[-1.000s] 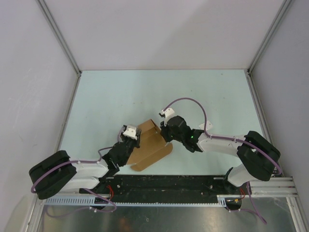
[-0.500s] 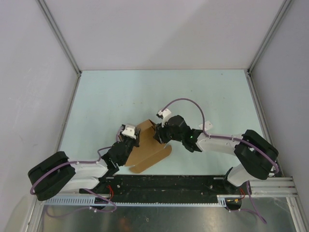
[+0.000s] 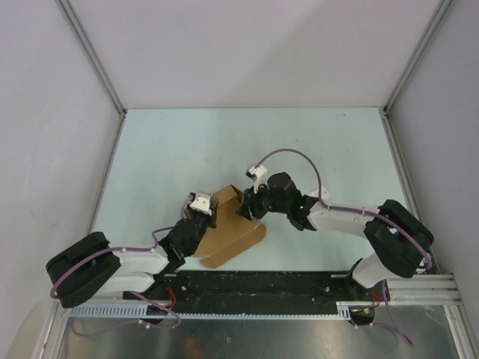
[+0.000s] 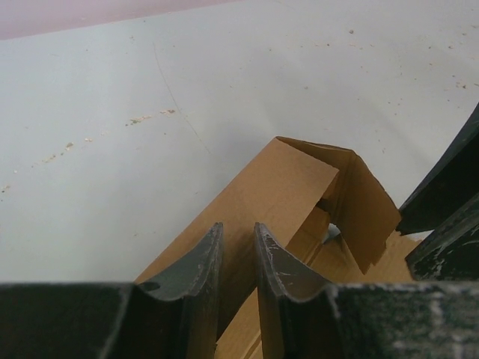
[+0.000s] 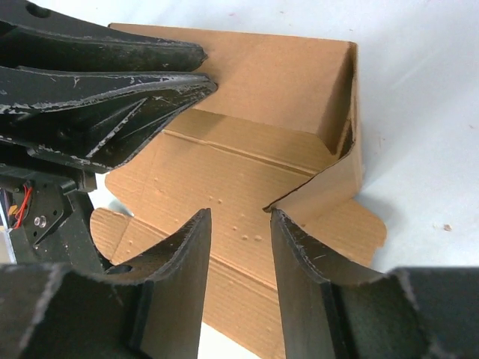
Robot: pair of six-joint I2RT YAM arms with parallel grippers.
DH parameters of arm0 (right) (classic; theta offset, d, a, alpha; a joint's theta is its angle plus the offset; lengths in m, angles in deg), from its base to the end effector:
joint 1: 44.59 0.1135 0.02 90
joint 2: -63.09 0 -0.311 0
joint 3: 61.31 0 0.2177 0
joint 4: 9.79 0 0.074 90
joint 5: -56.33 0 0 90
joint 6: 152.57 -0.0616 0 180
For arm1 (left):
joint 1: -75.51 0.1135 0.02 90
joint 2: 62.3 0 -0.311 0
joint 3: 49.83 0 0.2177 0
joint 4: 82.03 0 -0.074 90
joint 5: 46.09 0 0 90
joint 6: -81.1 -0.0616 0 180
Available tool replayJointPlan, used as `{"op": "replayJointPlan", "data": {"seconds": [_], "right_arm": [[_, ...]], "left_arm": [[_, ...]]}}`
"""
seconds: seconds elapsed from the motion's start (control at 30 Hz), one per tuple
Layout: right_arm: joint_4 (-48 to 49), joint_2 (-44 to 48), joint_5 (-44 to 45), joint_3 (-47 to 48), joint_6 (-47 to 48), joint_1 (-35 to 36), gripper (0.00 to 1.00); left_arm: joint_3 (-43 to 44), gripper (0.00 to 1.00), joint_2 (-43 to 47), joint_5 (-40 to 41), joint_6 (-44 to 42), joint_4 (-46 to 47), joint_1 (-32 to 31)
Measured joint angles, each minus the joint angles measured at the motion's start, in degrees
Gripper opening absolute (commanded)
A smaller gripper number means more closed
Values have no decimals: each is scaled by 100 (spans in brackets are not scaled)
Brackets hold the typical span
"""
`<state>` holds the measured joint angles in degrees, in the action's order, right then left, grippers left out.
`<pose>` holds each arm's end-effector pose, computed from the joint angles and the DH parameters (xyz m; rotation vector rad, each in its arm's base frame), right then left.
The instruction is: Fold the paper box
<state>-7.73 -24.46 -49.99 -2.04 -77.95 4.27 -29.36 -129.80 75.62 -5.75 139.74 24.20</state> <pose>0.1961 0.2508 0.2623 -0.8020 2.0012 0.9712 0.1348 -0.1165 0.2299 0.2748 1.6325 -0.2642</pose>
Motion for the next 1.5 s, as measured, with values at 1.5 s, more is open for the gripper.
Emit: {"op": "replayJointPlan", "data": {"seconds": [1.5], "right_arm": [[708,-1008,-321,-11,2430,-734,60]], "left_arm": [[4,28,-72,-85,50,79,7]]}}
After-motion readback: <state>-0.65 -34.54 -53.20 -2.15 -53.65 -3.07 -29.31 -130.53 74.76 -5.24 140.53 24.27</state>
